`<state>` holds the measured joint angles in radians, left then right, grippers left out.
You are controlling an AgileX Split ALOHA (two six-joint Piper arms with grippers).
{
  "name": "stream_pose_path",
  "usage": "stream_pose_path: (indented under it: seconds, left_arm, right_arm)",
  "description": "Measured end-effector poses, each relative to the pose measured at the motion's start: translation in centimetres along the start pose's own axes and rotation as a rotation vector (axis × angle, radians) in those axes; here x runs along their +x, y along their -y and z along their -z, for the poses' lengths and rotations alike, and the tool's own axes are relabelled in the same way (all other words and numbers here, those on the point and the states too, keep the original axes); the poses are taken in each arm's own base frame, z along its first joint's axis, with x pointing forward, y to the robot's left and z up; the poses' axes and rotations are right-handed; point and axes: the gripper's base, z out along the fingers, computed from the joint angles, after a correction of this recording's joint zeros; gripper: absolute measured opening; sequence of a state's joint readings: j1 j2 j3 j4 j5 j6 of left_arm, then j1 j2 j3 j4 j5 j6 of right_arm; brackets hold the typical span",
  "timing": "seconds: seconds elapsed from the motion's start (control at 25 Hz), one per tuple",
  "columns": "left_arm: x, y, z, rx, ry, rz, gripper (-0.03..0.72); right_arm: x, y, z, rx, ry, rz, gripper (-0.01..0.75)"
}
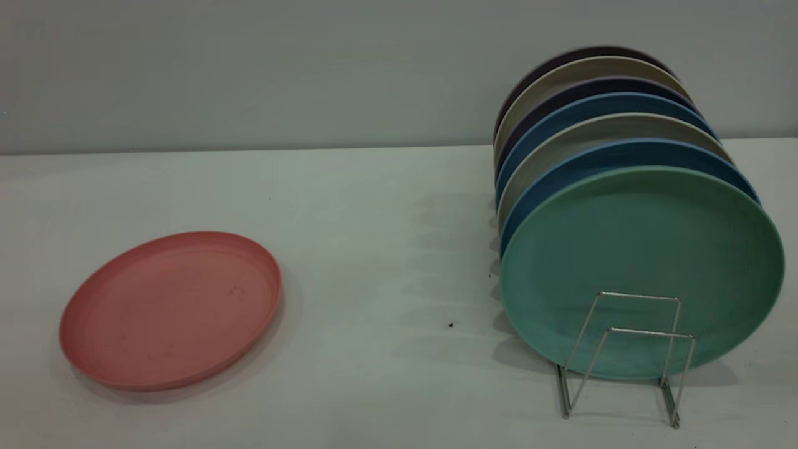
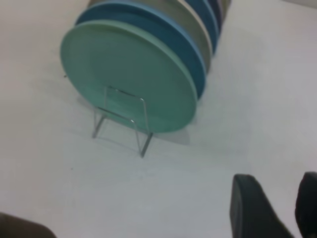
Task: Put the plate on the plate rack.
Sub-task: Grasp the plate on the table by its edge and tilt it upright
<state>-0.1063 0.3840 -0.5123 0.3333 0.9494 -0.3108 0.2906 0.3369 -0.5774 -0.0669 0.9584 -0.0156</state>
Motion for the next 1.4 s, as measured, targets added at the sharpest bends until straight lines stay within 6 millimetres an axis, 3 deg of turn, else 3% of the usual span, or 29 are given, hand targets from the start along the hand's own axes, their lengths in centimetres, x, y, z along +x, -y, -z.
stream_pose_path:
  seconds: [0.2,0.4,0.64,0.96,1.4]
  left_arm:
    - [-2.8,1.4,-3.2,-0.004,-0.040,-0.011,0.431]
    - [-4.7,3.0,-7.3,-0.011,-0.100,-0.014,0.431]
    - [-5.5,4.4,-12.5,-0.036,-0.170,0.019,0.431]
    - [-5.4,4.2,-18.7,-0.039,-0.271,0.129,0.431]
    - [-7.8,5.7,-26.1,-0.045,-0.369,0.110,0.430]
  right_arm:
    - [-3.7,-0.4,-3.0,-0.052,-0.069,0.006,0.240]
    - [-5.5,-1.2,-6.1,-0.129,-0.133,-0.004,0.240]
    - [-5.8,-2.2,-9.0,-0.236,-0.212,-0.002,0.240]
    - [-6.2,-3.1,-10.6,-0.334,-0.213,-0.005,0.240]
    - [-6.2,-3.5,-13.0,-0.353,-0.259,-0.027,0.240]
